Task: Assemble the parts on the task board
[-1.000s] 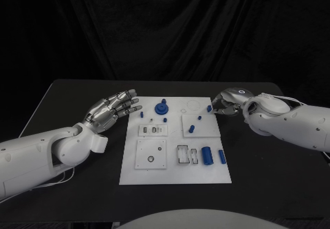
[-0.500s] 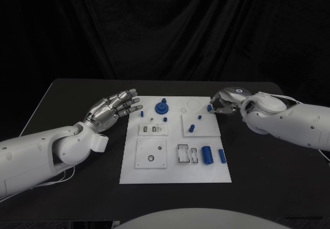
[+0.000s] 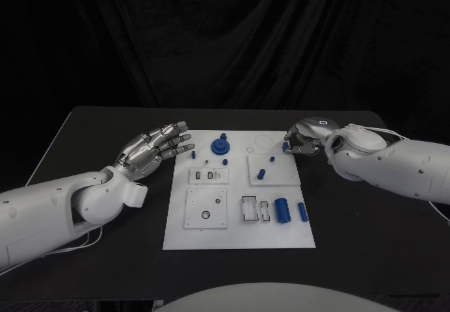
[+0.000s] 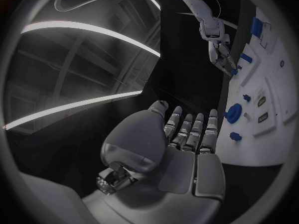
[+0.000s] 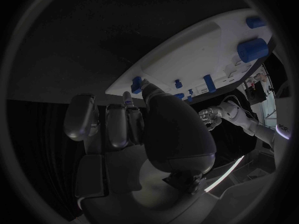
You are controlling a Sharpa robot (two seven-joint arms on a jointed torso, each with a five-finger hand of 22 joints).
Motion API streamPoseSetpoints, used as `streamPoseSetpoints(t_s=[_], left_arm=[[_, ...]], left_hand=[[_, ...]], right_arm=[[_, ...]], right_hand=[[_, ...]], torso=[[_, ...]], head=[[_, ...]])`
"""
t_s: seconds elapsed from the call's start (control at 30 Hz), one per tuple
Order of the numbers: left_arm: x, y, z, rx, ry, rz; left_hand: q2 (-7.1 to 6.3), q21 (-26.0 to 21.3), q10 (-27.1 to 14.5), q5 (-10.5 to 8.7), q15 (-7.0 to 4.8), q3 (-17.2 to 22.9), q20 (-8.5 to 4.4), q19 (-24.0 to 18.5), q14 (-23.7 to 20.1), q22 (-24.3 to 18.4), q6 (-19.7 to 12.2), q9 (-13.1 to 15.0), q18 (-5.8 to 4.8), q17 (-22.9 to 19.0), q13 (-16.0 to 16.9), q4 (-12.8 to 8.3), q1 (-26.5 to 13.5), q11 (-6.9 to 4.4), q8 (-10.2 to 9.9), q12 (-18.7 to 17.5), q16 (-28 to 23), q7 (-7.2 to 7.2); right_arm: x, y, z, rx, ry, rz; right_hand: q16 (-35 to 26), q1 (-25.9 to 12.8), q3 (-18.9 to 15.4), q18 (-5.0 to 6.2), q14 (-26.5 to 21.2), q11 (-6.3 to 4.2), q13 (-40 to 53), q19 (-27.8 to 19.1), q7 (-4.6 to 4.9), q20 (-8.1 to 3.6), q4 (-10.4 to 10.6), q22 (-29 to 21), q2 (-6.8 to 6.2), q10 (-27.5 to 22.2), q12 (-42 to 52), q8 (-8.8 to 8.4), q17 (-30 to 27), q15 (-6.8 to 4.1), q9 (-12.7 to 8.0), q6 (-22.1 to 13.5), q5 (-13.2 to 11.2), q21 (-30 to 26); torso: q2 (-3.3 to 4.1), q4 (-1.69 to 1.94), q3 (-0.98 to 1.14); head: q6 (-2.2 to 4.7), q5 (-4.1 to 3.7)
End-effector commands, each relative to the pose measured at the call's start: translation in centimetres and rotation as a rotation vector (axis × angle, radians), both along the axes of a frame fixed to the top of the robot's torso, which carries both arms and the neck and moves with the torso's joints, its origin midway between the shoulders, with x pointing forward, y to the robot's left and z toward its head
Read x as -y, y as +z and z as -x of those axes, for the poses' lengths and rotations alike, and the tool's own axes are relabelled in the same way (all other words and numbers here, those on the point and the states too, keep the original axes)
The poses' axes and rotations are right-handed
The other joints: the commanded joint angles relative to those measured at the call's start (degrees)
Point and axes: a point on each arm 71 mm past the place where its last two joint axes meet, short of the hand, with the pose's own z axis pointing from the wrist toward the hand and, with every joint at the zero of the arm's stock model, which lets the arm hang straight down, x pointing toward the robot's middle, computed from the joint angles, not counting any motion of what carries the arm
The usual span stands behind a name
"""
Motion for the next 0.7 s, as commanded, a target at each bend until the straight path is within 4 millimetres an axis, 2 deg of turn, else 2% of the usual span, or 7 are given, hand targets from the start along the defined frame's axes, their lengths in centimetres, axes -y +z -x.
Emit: streamPoseSetpoints(t_s=[0.03, 0.27, 0.37, 0.5, 0.7], left_arm=[[0.20, 0.03, 0.09, 0.001, -0.015, 0.015], [0.24, 0.00, 0.12, 0.000, -0.018, 0.016], [0.27, -0.02, 0.13, -0.001, -0.019, 0.017], [0.29, -0.04, 0.14, -0.002, -0.021, 0.017], [0.29, -0.09, 0.15, -0.003, -0.021, 0.017]], left_hand=[[0.13, 0.03, -0.41, 0.26, 0.10, 0.43, 0.06, -0.45, -0.48, -0.09, -0.55, -0.06, -0.84, -0.07, -0.10, -0.09, -0.54, 0.03, -0.41, -0.38, 0.00, -0.04], [0.13, 0.03, -0.41, 0.26, 0.10, 0.43, 0.06, -0.45, -0.48, -0.09, -0.55, -0.06, -0.84, -0.07, -0.10, -0.09, -0.54, 0.03, -0.41, -0.38, 0.00, -0.04], [0.13, 0.03, -0.41, 0.26, 0.10, 0.43, 0.06, -0.45, -0.48, -0.09, -0.55, -0.06, -0.84, -0.07, -0.10, -0.09, -0.54, 0.03, -0.41, -0.38, 0.00, -0.04], [0.13, 0.03, -0.41, 0.26, 0.10, 0.43, 0.06, -0.45, -0.48, -0.09, -0.55, -0.06, -0.84, -0.07, -0.10, -0.09, -0.54, 0.03, -0.41, -0.38, 0.00, -0.04], [0.12, 0.01, -0.46, 0.26, 0.11, 0.61, 0.05, -0.51, -0.58, -0.10, -0.59, -0.06, -0.87, -0.09, -0.10, -0.10, -0.63, 0.10, -0.44, -0.38, -0.07, 0.00]], right_arm=[[-0.07, -0.21, 0.05, -0.010, 0.008, 0.005], [-0.26, -0.26, 0.01, -0.013, 0.011, 0.005], [-0.32, -0.27, -0.01, -0.013, 0.011, 0.005], [-0.36, -0.30, -0.01, -0.013, 0.012, 0.006], [-0.44, -0.36, -0.01, -0.014, 0.014, 0.005]], right_hand=[[-0.18, 0.36, -0.35, 1.03, 2.24, -0.03, 0.78, -0.25, 0.05, -0.10, -0.16, 8.06, -0.17, -0.16, -0.27, 0.19, 4.76, -0.16, -0.01, 0.09, -0.24, -0.29], [-0.14, 0.58, -0.46, 1.02, 2.28, -0.02, 0.86, -0.18, 0.10, -0.10, -0.23, 8.09, -0.18, -0.08, -0.21, 0.50, 4.80, -0.16, 0.11, 0.69, -0.37, -0.29], [-0.11, 1.27, -0.40, 1.01, 2.32, -0.02, 0.91, -0.10, 0.12, -0.11, -0.59, 8.12, -0.09, -0.03, -0.17, 0.84, 4.85, -0.16, 0.28, 1.40, 0.58, -0.34], [-0.18, 2.58, -0.10, 1.02, 2.33, -0.04, 0.82, -0.01, 0.11, -0.14, -1.37, 8.17, 0.09, -0.12, -0.26, 1.69, 4.85, -0.17, 0.92, 3.19, 3.22, -0.60], [-0.20, 3.13, 0.07, 1.03, 2.33, -0.09, 0.84, 0.02, 0.02, -0.16, -1.74, 8.20, 0.19, -0.11, -0.25, 2.11, 4.87, -0.22, 1.32, 4.07, 4.12, -0.75]], torso=[[0.00, 0.01, -0.01], [-0.04, -0.05, -0.03], [-0.02, -0.01, -0.01], [0.00, 0.03, 0.00], [0.04, 0.00, 0.01]], head=[[-0.09, 0.11], [-0.20, 0.22], [-0.23, 0.21], [-0.30, 0.19], [-0.33, 0.17]])
